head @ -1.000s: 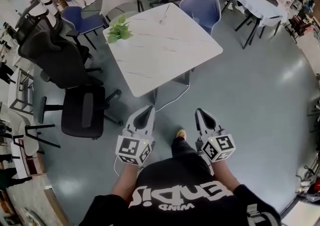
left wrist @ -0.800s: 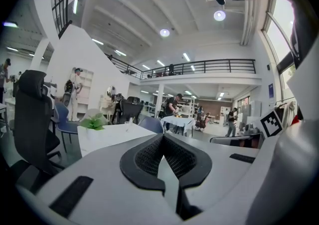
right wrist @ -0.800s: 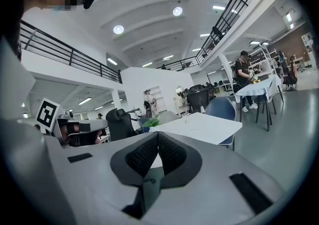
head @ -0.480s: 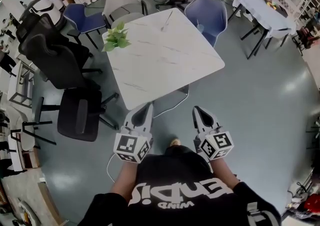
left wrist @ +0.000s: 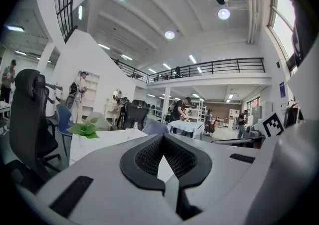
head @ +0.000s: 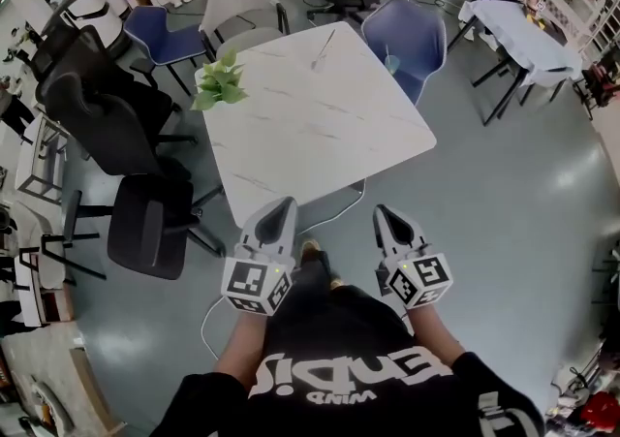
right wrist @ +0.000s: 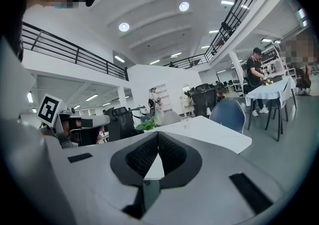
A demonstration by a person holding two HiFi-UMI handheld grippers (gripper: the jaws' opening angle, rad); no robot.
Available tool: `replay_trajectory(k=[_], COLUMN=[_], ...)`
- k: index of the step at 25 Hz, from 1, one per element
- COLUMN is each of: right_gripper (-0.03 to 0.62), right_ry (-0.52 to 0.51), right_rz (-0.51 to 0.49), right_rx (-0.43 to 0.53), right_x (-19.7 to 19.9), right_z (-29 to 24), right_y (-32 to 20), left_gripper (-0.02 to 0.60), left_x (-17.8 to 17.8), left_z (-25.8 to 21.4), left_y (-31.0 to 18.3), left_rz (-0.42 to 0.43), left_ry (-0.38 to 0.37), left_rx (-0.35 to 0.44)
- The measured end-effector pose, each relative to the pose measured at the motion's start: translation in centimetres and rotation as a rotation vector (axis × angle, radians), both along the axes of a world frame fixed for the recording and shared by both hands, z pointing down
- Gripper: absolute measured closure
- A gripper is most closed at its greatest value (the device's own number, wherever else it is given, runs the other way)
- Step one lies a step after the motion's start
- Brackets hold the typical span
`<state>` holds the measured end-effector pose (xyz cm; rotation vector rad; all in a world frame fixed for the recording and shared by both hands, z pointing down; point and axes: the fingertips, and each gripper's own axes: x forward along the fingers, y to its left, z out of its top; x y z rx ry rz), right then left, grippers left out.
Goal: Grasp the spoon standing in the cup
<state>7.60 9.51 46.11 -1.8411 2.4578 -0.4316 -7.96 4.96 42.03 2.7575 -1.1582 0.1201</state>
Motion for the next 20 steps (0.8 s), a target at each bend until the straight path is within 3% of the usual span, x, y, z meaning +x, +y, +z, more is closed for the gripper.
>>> replay_trajectory(k=[20], right_gripper=[0.582], right_ry=[0.022], right_rz=[0.009], right_rx=[-0.004], right_x=[3.9], right_z=[0.0], right_y=[-10.6], left_gripper=[0.568], left_x=[4.0], left_z=[0.8], left_y=[-11.7], left_rz=[0.007], left_ry=[0.04], left_rx=[-0.024])
